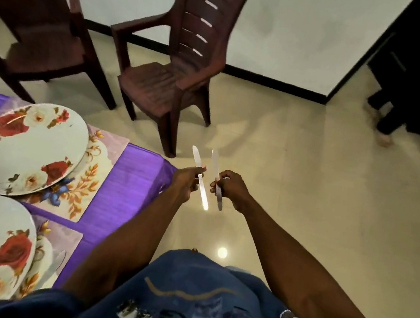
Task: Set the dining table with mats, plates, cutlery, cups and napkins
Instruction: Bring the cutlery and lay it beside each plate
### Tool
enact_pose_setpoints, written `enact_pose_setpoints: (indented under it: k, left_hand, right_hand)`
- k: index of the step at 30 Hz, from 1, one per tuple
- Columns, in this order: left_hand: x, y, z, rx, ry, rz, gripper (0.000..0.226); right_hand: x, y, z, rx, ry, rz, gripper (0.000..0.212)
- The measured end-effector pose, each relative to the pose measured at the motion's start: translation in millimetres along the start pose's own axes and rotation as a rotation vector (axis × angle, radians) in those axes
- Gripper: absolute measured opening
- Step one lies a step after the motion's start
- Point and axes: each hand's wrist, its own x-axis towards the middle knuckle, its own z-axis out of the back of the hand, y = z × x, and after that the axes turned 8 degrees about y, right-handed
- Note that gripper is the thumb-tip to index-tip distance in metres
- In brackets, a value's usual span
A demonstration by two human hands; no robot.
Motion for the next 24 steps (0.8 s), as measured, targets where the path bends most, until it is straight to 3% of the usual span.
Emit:
enact_pose_setpoints:
  k: [6,13,18,24]
  left_hand:
    - [53,-62,13,-0.180,-0.120,-0.102,0.005]
    - [109,-127,32,-0.418,-0.346,-0.236,0.012]
    - [127,-171,25,-0.647,-0.484,-0.310,0.022]
    - [139,-202,34,-0.842,-0.533,-0.405,0.021]
  right_hand:
    - [104,64,-11,-0.024,0.163,-0.048,0.028]
    - [223,138,-42,-0.302,0.456,-0.072,0.026]
    - [283,199,-45,-0.524,0.632,-0.070,0.026]
    - [328,248,-82,-0.627,0.759,-0.082,0.027]
